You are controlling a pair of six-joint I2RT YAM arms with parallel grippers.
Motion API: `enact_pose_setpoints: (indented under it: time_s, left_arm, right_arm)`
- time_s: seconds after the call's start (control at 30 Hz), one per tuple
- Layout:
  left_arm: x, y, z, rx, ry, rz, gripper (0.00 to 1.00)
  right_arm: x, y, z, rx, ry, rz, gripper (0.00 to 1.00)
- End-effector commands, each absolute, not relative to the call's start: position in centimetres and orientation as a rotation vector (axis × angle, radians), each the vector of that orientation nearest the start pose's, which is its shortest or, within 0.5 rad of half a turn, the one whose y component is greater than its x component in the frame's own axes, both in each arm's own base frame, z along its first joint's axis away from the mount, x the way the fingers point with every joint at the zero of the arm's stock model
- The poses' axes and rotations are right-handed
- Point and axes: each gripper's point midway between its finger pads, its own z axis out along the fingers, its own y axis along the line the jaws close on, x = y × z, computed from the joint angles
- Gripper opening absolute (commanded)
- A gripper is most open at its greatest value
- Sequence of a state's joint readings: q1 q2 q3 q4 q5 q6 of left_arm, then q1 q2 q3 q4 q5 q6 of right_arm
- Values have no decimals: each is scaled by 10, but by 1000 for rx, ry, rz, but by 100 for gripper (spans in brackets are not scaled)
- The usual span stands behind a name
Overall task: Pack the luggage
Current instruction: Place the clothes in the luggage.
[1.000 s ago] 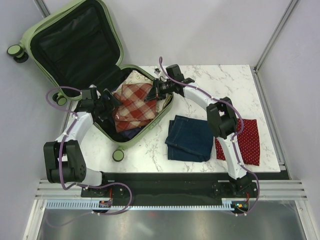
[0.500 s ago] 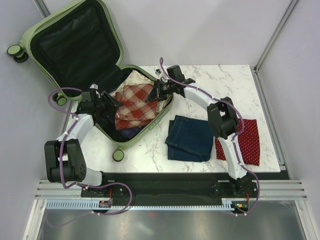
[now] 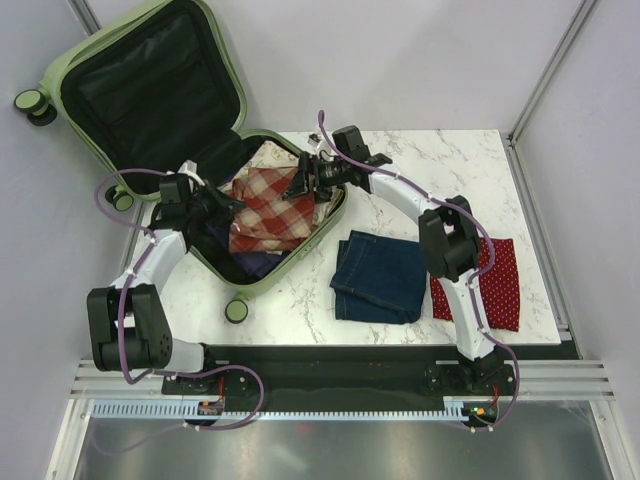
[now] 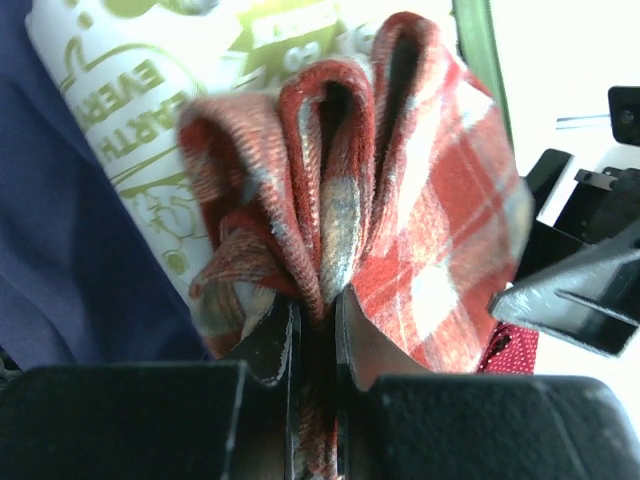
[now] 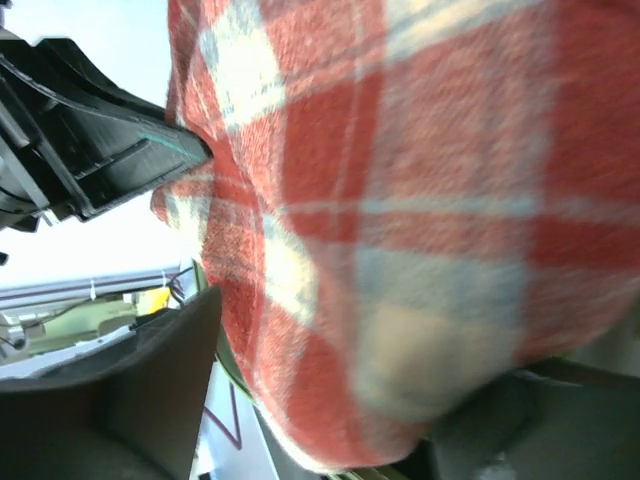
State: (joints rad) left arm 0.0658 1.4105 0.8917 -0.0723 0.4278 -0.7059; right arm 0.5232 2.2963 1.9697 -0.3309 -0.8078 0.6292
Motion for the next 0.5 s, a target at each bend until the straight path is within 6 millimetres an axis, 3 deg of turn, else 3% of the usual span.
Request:
enact_pose_setpoints:
  time_s: [0.0, 0.07, 0.23, 0.47]
  left_arm:
    - [408, -70, 216, -396, 1976, -794, 2]
    - [410, -70, 224, -350, 1972, -778, 2]
    - [414, -64, 238, -282, 1970, -698, 2]
    - [422, -41, 226, -350, 1996, -537, 2]
  right_arm:
    - [407, 410, 190, -445, 2316, 1503, 84]
    - [406, 408, 187, -433, 2327, 1494, 98]
    - [402, 402, 189, -432, 2327, 1471, 98]
    - [390, 393, 186, -430, 2348, 1444, 98]
